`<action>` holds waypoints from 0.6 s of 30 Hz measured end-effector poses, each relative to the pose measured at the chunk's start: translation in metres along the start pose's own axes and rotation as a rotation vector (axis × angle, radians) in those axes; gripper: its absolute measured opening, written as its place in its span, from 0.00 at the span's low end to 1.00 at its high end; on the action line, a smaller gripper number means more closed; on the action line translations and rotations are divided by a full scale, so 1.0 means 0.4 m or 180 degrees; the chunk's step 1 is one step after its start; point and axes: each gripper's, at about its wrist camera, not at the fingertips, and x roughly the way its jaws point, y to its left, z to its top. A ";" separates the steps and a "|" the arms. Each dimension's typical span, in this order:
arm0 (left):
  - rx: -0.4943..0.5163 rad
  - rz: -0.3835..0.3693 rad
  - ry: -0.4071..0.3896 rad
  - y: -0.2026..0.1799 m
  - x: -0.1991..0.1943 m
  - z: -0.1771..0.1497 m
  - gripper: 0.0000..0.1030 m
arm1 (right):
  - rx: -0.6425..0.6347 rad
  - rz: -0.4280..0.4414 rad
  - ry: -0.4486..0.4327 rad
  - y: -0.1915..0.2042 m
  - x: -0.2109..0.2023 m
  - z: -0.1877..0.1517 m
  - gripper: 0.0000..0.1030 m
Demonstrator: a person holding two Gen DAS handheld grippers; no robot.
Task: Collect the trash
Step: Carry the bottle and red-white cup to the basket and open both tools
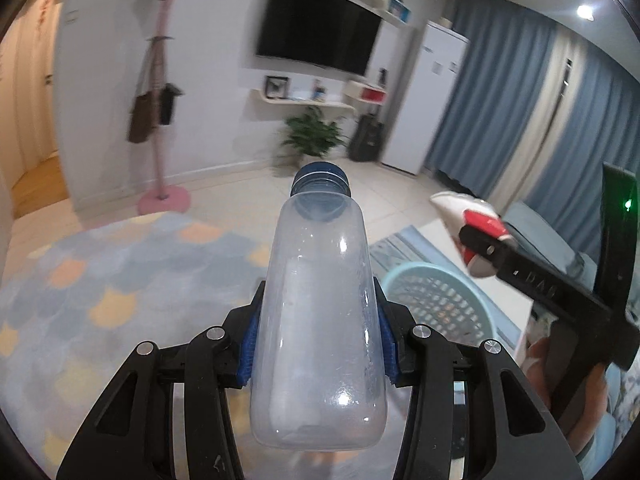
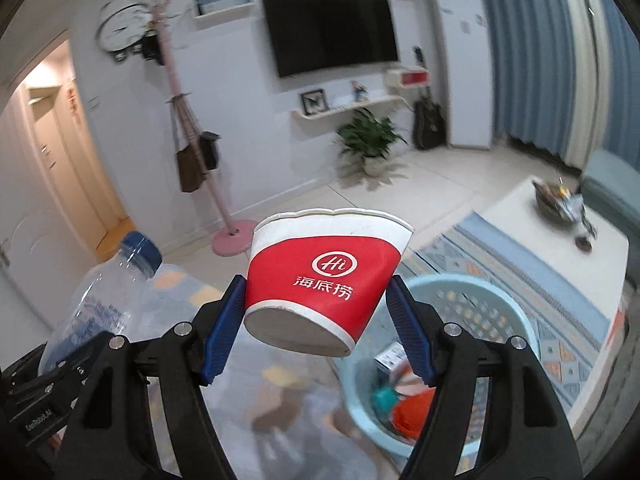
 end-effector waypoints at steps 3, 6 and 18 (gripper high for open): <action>0.0034 -0.0143 0.0167 -0.052 0.071 0.011 0.44 | 0.0193 -0.0127 0.0133 -0.089 0.017 -0.013 0.65; 0.0040 -0.0357 0.0379 -0.097 0.146 0.010 0.44 | 0.0357 -0.0232 0.0298 -0.169 0.053 -0.027 0.65; 0.0239 -0.0650 0.0981 -0.237 0.371 -0.049 0.44 | 0.0781 -0.0543 0.0836 -0.369 0.142 -0.120 0.66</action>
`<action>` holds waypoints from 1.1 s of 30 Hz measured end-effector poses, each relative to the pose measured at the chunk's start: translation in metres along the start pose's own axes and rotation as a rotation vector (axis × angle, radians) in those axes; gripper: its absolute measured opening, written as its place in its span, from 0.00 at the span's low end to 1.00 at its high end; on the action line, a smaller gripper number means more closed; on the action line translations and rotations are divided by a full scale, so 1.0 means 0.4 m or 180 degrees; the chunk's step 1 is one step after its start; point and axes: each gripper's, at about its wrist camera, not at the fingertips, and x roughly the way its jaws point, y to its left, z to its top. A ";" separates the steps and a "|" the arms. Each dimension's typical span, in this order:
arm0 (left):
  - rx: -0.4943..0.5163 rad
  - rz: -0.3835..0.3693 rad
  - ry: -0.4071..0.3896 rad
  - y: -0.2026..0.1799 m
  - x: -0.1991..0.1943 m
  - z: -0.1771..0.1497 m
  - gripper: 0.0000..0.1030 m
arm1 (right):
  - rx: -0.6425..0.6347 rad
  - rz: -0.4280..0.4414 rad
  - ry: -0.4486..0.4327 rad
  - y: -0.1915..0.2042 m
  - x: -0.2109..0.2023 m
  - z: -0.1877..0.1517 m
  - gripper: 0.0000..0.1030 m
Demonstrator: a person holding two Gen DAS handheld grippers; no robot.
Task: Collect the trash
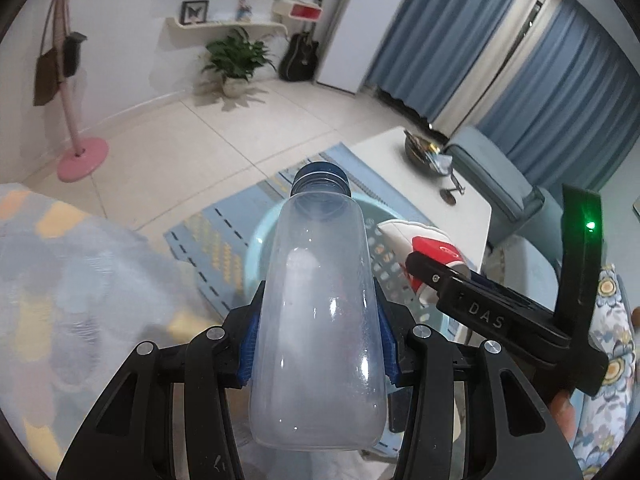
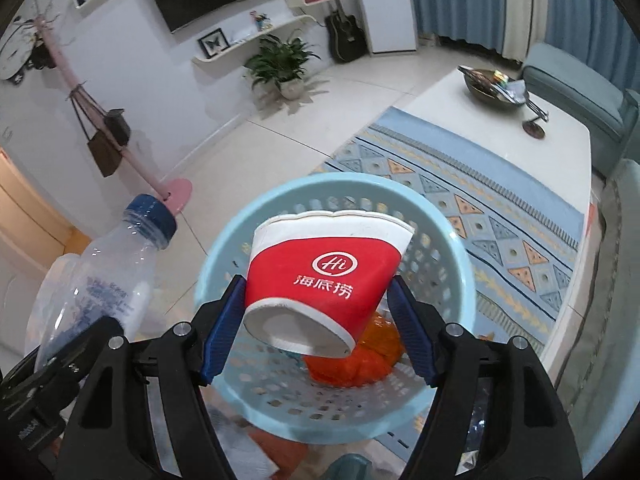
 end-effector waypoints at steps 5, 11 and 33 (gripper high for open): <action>0.0033 -0.0013 0.0011 -0.028 0.017 -0.012 0.59 | 0.0140 0.0050 0.0046 -0.048 0.001 -0.003 0.67; -0.0029 -0.0003 -0.0128 -0.014 -0.045 -0.028 0.64 | 0.0154 0.0150 0.0072 -0.044 -0.016 -0.015 0.67; -0.0021 0.1461 -0.1372 0.037 -0.410 -0.293 0.85 | -0.0954 0.0261 -0.1094 0.210 -0.324 -0.242 0.73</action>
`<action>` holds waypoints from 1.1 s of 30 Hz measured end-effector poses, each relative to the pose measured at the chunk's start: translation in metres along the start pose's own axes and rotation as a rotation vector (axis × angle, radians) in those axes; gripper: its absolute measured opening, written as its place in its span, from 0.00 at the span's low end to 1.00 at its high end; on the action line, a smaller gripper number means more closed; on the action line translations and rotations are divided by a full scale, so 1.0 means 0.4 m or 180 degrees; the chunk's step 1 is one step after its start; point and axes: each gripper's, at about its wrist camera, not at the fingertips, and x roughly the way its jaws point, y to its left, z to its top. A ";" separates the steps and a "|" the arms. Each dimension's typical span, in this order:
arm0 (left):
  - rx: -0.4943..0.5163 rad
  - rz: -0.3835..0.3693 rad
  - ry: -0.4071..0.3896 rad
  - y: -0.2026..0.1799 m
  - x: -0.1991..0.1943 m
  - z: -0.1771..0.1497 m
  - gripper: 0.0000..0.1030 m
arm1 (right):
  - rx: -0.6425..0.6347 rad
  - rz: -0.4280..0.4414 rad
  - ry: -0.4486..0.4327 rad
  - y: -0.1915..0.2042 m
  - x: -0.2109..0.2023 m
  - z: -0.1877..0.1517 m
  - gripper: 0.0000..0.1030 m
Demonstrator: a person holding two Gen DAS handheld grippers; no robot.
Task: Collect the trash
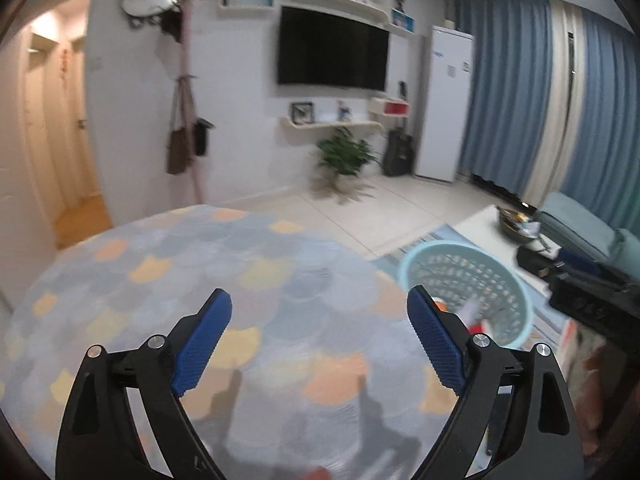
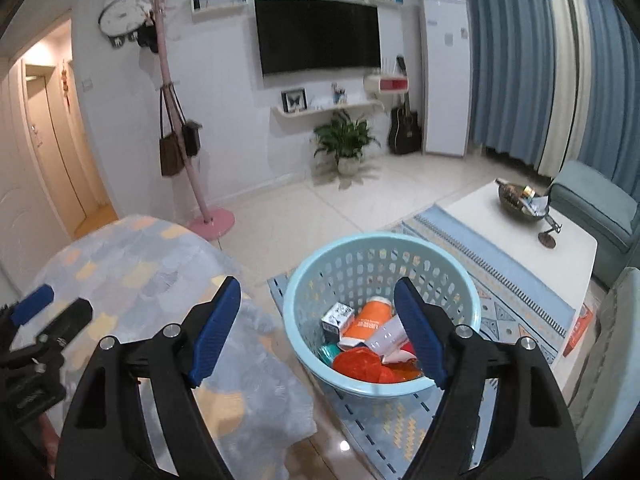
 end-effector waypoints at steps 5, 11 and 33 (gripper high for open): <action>-0.0009 0.0252 -0.0281 0.018 -0.039 -0.015 0.85 | 0.0018 0.0029 -0.0220 0.008 -0.047 0.006 0.73; -0.0097 0.0311 -0.0469 0.031 -0.078 -0.036 0.89 | -0.0096 -0.0090 -0.0389 0.027 -0.080 -0.003 0.73; -0.0232 0.0474 -0.0520 0.054 -0.105 -0.073 0.93 | -0.0164 -0.0184 -0.0642 0.049 -0.100 -0.064 0.73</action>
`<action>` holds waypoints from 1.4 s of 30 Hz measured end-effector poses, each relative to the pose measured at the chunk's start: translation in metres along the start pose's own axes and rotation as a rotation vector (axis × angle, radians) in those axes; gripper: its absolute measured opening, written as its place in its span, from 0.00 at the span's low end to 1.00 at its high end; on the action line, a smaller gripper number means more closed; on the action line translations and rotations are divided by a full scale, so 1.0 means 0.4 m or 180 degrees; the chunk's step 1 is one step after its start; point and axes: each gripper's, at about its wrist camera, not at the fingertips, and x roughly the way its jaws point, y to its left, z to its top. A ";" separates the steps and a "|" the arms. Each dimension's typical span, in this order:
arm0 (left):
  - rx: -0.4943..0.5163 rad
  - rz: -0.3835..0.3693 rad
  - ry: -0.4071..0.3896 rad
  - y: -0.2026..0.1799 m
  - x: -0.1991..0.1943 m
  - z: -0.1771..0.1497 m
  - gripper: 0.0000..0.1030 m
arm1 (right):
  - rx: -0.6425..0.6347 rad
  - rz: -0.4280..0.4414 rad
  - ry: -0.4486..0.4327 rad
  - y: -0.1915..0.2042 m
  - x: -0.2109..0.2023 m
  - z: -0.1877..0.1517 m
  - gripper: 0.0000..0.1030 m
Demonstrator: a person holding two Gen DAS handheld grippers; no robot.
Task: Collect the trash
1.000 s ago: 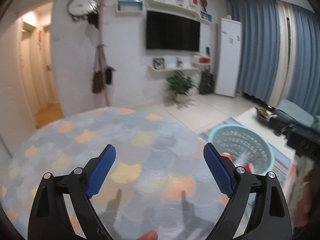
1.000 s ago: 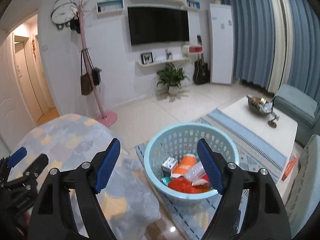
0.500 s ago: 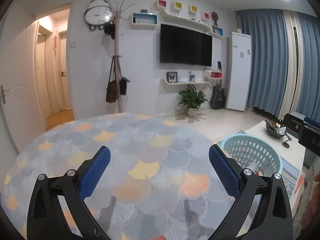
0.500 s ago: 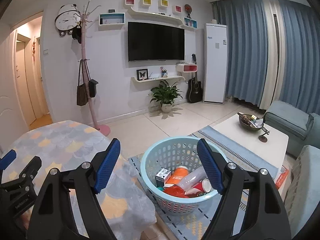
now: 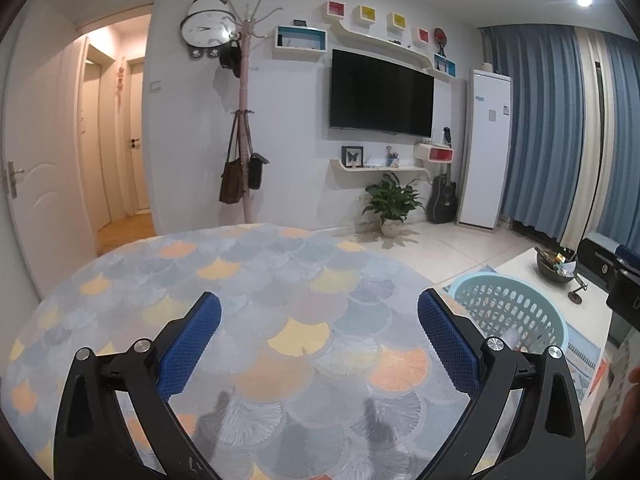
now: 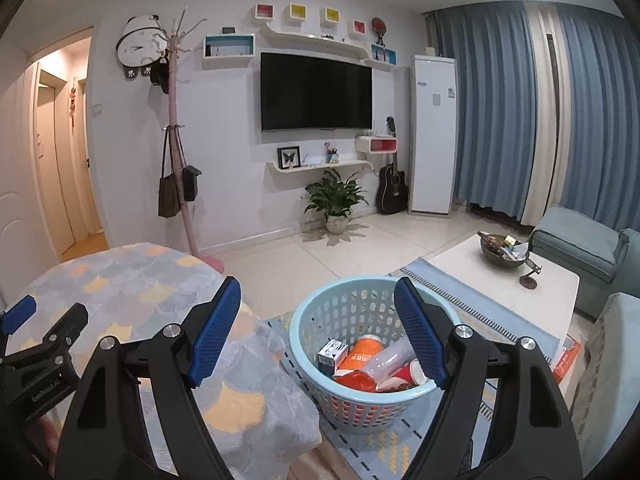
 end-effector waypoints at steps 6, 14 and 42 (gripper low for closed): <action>0.0010 0.0020 0.0050 -0.006 0.010 0.004 0.93 | -0.0004 -0.0004 0.0134 0.003 0.024 -0.015 0.73; 0.0021 0.0011 0.0109 -0.013 0.017 0.001 0.93 | 0.0030 0.0029 0.0208 -0.006 0.040 -0.029 0.73; 0.0025 -0.0072 0.0203 -0.025 0.029 -0.007 0.93 | 0.0060 0.0006 0.0290 -0.007 0.057 -0.032 0.74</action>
